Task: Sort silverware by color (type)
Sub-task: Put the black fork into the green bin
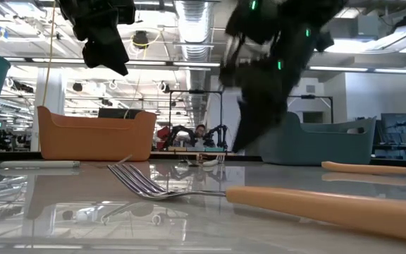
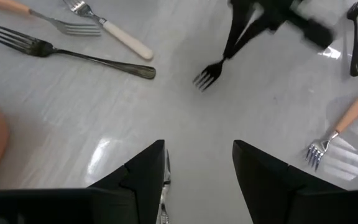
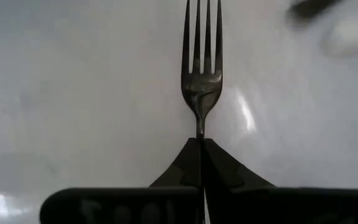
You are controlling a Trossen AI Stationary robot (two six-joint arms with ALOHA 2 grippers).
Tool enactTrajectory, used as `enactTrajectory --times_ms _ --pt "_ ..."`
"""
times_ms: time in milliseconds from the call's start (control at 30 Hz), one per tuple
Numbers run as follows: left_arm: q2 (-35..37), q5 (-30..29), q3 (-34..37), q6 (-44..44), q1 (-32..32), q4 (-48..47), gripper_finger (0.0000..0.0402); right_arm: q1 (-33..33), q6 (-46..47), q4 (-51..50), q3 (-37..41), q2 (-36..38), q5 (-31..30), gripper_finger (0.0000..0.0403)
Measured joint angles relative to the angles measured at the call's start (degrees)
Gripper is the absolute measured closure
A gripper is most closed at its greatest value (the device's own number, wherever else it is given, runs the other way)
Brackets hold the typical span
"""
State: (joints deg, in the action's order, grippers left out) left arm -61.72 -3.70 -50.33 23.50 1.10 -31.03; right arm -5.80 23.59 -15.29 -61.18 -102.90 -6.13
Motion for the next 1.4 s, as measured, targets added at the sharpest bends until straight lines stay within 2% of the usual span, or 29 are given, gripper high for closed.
enactTrajectory --times_ms 200,367,467,567,667,733,800,967,1167,1400 --pt "1.0 -1.1 0.0 0.4 0.0 1.7 0.0228 2.2 -4.1 -5.5 -0.1 8.4 -1.3 0.0382" --pt "1.3 -4.6 0.0 5.1 0.3 4.5 0.0228 4.1 -4.2 -5.0 -0.1 15.1 -4.8 0.0383" --pt "1.3 -3.6 0.0 7.0 1.4 7.7 0.0228 4.5 -4.2 -3.5 -0.1 17.9 -7.2 0.0383" --pt "0.4 -0.1 0.0 10.2 2.9 12.2 0.0228 4.9 -4.2 -1.1 -0.1 19.8 -9.0 0.0383" --pt "-1.2 2.8 0.0 19.0 4.5 19.0 0.0228 5.5 -4.2 1.2 -0.1 20.0 -9.2 0.0383" --pt "-2.9 3.0 0.0 26.3 5.3 22.0 0.0228 5.7 -4.2 1.9 -0.1 20.0 -9.2 0.0383" --pt "-4.8 2.9 0.0 29.7 5.8 24.6 0.0228 5.7 -4.5 3.1 -0.1 20.0 -9.2 0.0383" --pt "-8.3 3.0 0.0 33.2 6.3 28.5 0.0228 5.6 -4.7 3.6 -0.1 19.2 -9.2 0.0383" --pt "-10.4 4.1 0.0 33.3 6.7 33.7 0.0228 6.4 -4.6 4.2 -0.2 19.1 -9.2 0.0383" --pt "-10.6 -2.9 0.0 33.6 8.5 33.7 0.0228 7.9 -4.2 6.9 -0.2 19.2 -9.1 0.0383"
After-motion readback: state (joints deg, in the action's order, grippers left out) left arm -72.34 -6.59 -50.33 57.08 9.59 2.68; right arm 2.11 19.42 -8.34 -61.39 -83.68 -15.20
